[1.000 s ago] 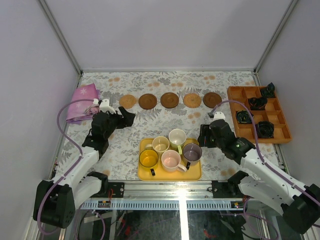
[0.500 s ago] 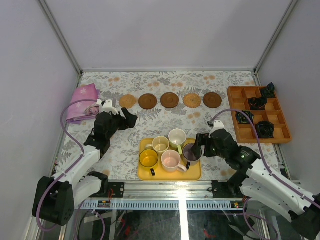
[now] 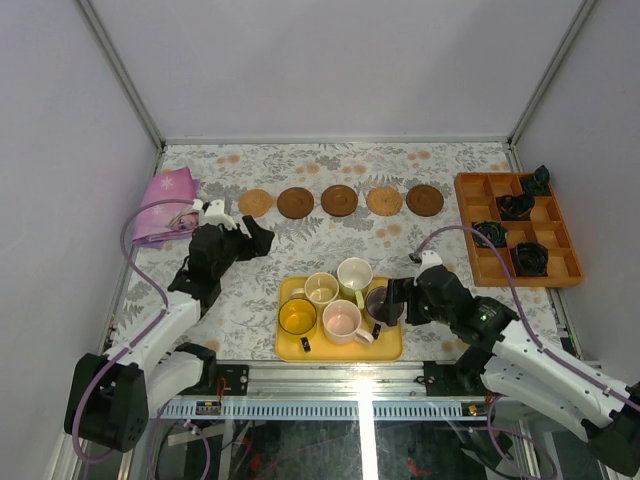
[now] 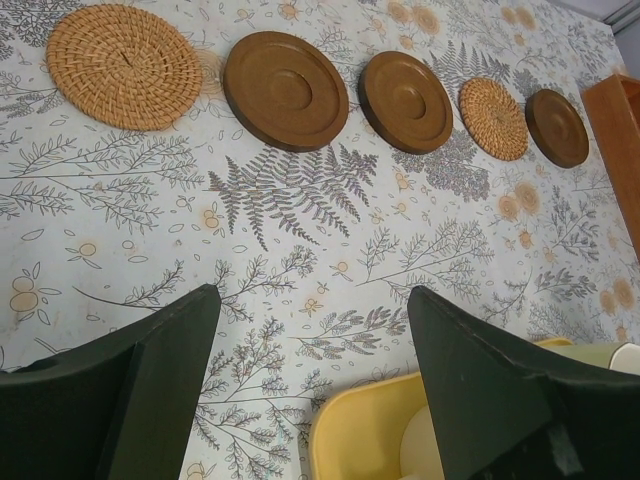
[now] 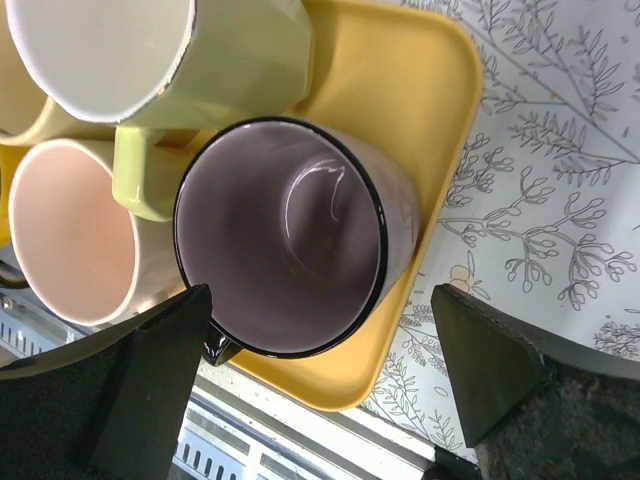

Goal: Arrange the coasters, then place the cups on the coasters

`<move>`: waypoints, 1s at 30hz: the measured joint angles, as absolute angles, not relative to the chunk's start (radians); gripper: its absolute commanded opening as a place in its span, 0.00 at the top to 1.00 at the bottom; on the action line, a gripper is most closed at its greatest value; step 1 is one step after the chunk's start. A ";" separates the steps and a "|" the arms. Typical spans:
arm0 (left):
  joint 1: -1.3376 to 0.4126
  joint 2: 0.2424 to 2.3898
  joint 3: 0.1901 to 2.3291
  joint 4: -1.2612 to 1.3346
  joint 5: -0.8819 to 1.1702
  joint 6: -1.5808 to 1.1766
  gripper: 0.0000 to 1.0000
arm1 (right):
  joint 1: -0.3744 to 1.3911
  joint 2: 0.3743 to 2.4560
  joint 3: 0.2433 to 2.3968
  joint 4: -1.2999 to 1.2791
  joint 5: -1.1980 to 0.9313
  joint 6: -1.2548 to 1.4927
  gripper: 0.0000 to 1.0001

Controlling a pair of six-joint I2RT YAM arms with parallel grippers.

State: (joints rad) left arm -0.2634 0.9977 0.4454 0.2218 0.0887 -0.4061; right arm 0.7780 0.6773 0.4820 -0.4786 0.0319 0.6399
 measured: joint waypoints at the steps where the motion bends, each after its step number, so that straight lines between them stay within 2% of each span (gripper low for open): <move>1: -0.263 0.996 0.445 0.221 0.088 -0.406 0.24 | 0.786 0.683 0.478 -0.478 0.032 0.642 0.01; 11: -0.263 0.967 0.444 0.205 0.077 -0.405 0.23 | 0.907 0.769 0.467 -0.426 0.044 0.662 0.01; 21: -0.264 0.950 0.435 0.186 0.070 -0.405 0.23 | 1.058 0.915 0.471 -0.400 0.165 0.710 0.00; 22: -0.265 0.950 0.432 0.185 0.070 -0.405 0.23 | 1.063 0.920 0.472 -0.407 0.182 0.720 0.03; 24: -0.266 0.950 0.429 0.184 0.070 -0.405 0.23 | 1.071 0.920 0.474 -0.421 0.215 0.738 0.15; 26: -0.268 0.950 0.427 0.184 0.070 -0.405 0.23 | 1.078 0.914 0.474 -0.437 0.245 0.756 0.36; 27: -0.268 0.950 0.426 0.184 0.070 -0.405 0.23 | 1.079 0.908 0.474 -0.446 0.260 0.764 0.68; 28: -0.268 0.951 0.425 0.184 0.070 -0.405 0.23 | 1.081 0.902 0.476 -0.456 0.270 0.770 0.90; 29: -0.268 0.952 0.424 0.184 0.070 -0.405 0.23 | 1.082 0.896 0.476 -0.464 0.279 0.770 0.94; 30: -0.268 0.954 0.424 0.184 0.070 -0.406 0.23 | 1.084 0.888 0.479 -0.469 0.287 0.781 0.93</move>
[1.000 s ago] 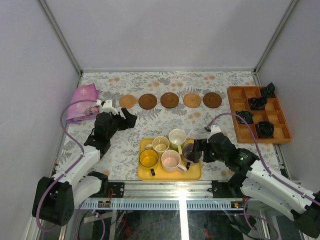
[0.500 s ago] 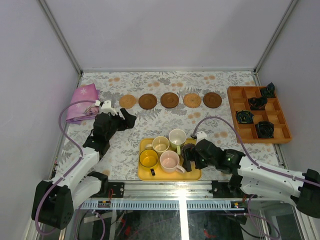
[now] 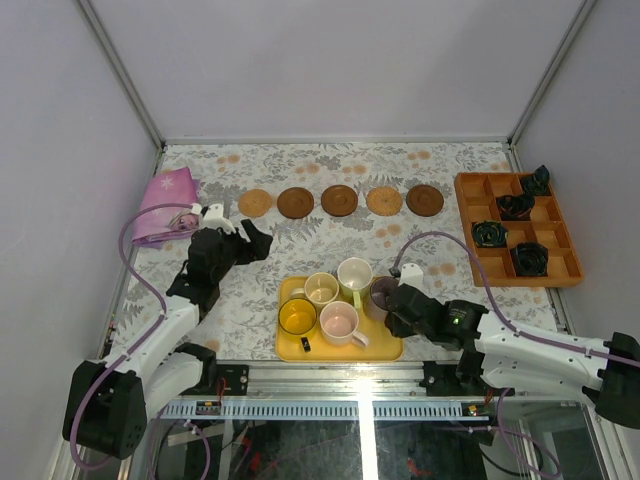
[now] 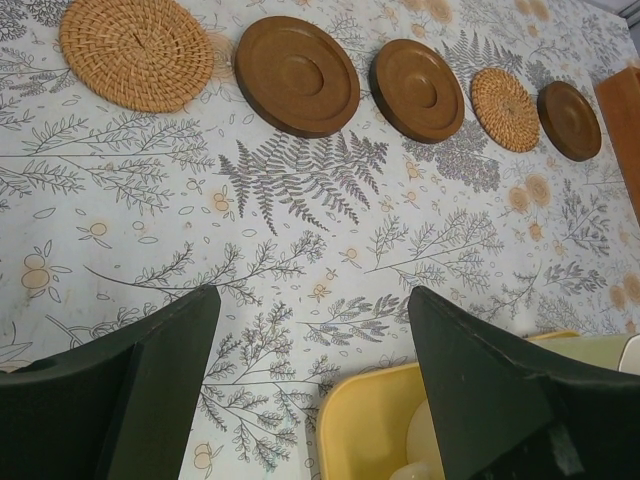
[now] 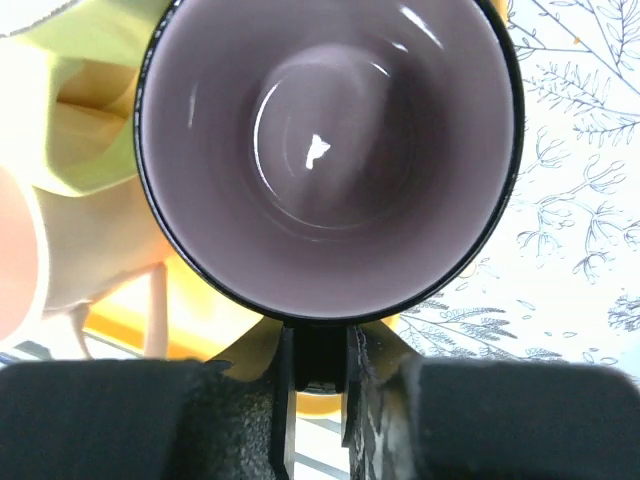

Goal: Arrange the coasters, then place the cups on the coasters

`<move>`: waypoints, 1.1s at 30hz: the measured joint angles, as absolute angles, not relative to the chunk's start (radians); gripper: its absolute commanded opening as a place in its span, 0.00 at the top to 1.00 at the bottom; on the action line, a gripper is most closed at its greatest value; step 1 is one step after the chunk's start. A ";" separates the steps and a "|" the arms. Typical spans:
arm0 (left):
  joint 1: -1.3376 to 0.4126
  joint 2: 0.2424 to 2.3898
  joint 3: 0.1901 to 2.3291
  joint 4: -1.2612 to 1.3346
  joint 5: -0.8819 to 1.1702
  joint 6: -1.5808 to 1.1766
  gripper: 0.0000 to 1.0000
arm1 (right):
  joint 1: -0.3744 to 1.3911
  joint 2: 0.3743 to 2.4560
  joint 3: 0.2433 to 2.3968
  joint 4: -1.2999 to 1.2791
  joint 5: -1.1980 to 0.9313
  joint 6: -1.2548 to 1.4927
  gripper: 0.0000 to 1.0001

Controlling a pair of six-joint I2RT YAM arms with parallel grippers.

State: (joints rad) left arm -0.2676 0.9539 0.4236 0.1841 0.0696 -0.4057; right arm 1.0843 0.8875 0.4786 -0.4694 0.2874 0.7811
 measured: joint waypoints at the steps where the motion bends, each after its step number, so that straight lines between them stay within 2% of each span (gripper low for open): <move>1: -0.268 0.955 0.423 0.184 0.070 -0.406 0.23 | 1.085 0.879 0.481 -0.479 0.308 0.786 0.91; 7: -0.268 0.957 0.419 0.185 0.070 -0.406 0.23 | 1.086 0.876 0.482 -0.494 0.322 0.792 0.77; 9: -0.268 0.957 0.418 0.185 0.070 -0.406 0.23 | 1.086 0.883 0.482 -0.487 0.323 0.791 0.80; 11: -0.268 0.957 0.418 0.184 0.070 -0.406 0.23 | 1.086 0.892 0.484 -0.482 0.324 0.789 0.97; 12: -0.268 0.956 0.418 0.185 0.070 -0.406 0.23 | 1.086 0.898 0.485 -0.480 0.326 0.788 0.99; 24: -0.268 0.956 0.412 0.184 0.066 -0.406 0.23 | 1.124 0.928 0.537 -0.545 0.362 0.743 1.00; 33: -0.268 0.926 0.412 0.184 0.044 -0.406 0.23 | 1.153 0.862 0.633 -0.649 0.509 0.705 1.00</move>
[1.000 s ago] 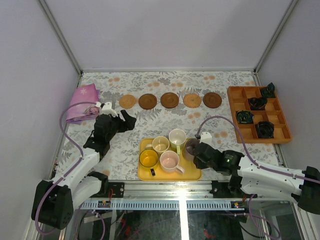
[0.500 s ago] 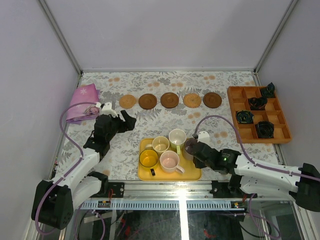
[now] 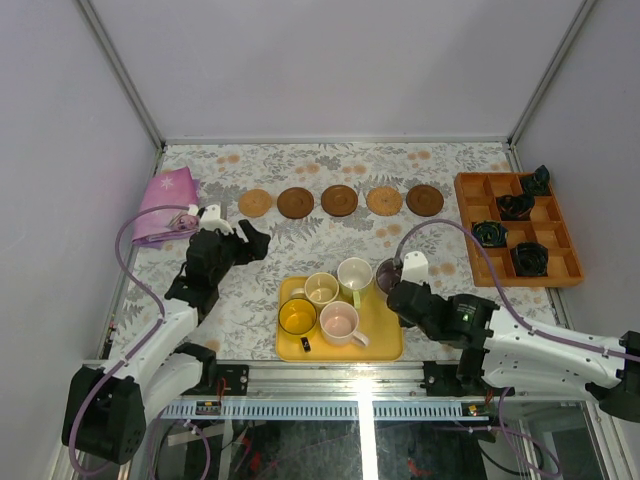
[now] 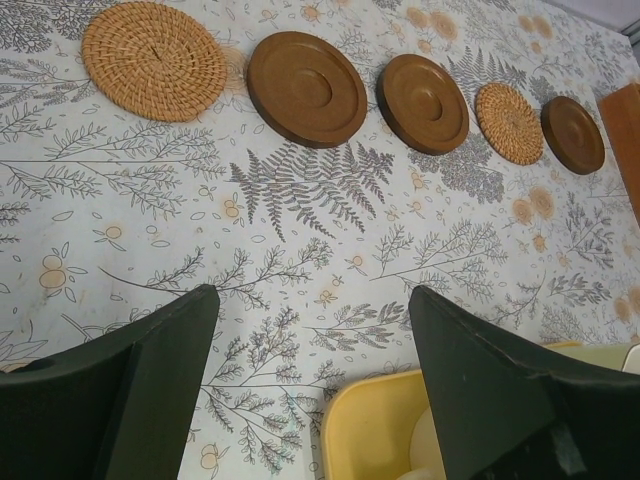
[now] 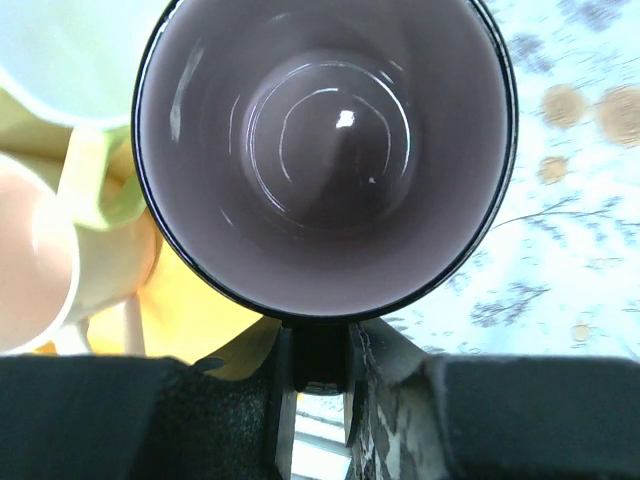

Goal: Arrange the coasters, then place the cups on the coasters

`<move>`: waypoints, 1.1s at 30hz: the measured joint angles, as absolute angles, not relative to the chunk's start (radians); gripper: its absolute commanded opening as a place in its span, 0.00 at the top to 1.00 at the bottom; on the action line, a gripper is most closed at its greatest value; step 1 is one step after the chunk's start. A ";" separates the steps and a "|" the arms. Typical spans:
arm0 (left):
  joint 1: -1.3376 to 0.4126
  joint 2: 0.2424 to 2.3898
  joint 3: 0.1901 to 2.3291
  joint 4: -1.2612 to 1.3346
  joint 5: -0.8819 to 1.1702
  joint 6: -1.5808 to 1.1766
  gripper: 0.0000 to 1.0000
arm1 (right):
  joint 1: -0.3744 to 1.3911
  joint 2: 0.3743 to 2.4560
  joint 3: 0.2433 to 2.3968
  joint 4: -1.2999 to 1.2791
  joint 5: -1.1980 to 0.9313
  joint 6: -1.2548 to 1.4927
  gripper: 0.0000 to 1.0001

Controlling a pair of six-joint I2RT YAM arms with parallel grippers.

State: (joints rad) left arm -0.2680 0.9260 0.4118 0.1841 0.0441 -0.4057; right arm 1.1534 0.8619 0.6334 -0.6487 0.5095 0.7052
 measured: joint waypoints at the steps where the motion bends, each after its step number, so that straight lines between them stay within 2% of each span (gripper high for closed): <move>1: -0.268 0.925 0.412 0.184 0.041 -0.406 0.23 | 1.154 0.860 0.648 -0.662 0.542 0.704 1.00; 9: -0.268 0.944 0.412 0.186 0.033 -0.406 0.22 | 1.152 0.881 0.773 -0.725 0.834 0.646 1.00; 13: -0.268 0.978 0.412 0.187 0.033 -0.407 0.22 | 1.093 0.913 0.815 -0.643 0.906 0.529 1.00; 19: -0.268 1.003 0.412 0.190 0.033 -0.407 0.22 | 0.823 0.944 0.818 -0.435 0.816 0.341 1.00; 33: -0.268 1.020 0.412 0.194 -0.001 -0.406 0.22 | 0.293 1.347 0.955 -0.153 0.385 0.129 1.00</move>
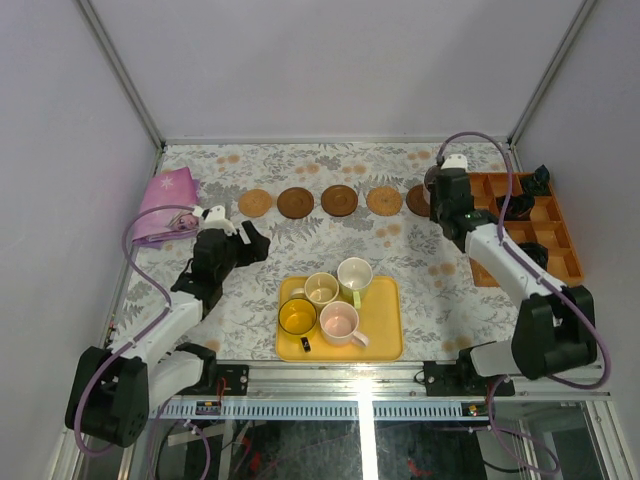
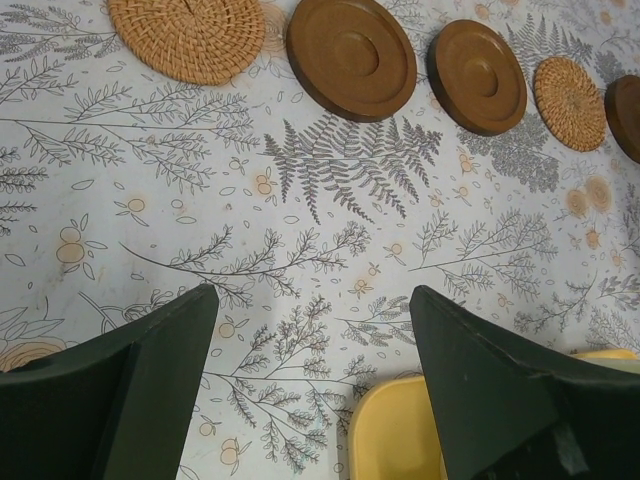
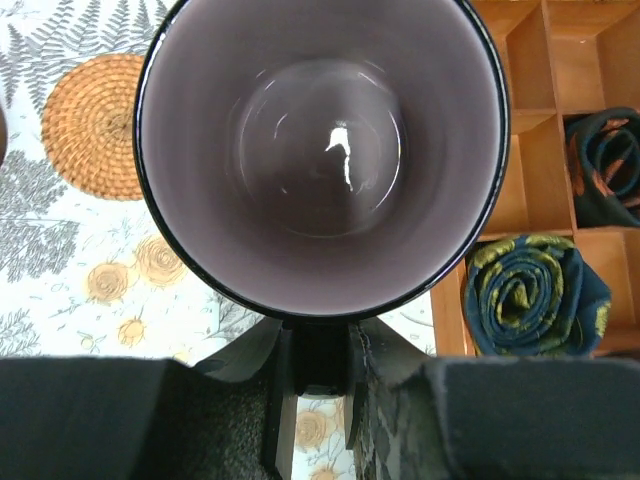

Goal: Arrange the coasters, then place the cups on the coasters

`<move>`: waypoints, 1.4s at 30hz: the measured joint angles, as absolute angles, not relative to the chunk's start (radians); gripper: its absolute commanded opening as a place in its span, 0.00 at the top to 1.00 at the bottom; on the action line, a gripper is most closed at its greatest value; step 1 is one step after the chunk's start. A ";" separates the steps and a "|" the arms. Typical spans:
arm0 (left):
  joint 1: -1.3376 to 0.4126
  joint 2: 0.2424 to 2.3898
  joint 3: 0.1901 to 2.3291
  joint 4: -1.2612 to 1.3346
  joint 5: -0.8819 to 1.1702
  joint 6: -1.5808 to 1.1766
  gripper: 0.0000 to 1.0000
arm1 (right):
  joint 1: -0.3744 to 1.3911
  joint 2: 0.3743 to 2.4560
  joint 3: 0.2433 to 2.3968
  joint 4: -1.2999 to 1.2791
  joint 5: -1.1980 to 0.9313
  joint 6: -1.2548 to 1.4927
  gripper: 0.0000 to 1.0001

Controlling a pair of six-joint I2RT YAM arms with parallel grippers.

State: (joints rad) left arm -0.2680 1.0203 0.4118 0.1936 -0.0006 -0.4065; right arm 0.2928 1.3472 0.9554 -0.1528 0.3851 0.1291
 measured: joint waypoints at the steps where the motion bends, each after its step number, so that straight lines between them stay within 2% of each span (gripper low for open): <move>1: -0.268 1.024 0.412 0.194 -0.001 -0.406 0.22 | 0.266 1.371 0.969 -0.147 0.355 0.126 1.00; 7: -0.268 1.044 0.412 0.194 -0.002 -0.406 0.22 | 0.141 1.557 1.110 -0.137 0.205 0.119 1.00; 17: -0.268 1.056 0.413 0.193 -0.008 -0.406 0.22 | 0.096 1.737 1.203 -0.120 0.076 0.117 1.00; 42: -0.268 1.062 0.413 0.193 -0.011 -0.406 0.22 | 0.096 1.836 1.213 -0.117 0.040 0.116 1.00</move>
